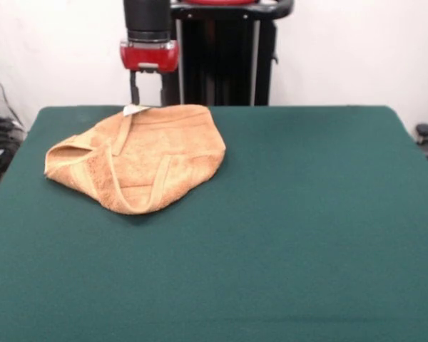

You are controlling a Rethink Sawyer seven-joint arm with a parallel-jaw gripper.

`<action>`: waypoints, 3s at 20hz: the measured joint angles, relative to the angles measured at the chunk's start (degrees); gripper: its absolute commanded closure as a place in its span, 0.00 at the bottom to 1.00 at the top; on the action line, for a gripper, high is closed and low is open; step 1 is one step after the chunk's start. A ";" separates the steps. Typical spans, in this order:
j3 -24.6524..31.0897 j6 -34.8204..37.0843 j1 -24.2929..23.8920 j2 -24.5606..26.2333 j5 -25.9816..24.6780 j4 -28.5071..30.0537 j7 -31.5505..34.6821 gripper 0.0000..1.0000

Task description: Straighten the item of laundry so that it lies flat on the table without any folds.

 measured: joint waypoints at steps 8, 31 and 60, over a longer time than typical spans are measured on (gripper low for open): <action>-0.02 0.01 1.48 0.47 0.14 1.37 0.00 0.00; -0.05 -6.30 17.58 7.63 9.62 2.82 0.00 0.00; 0.40 -6.25 13.60 10.42 9.59 -3.64 0.00 0.00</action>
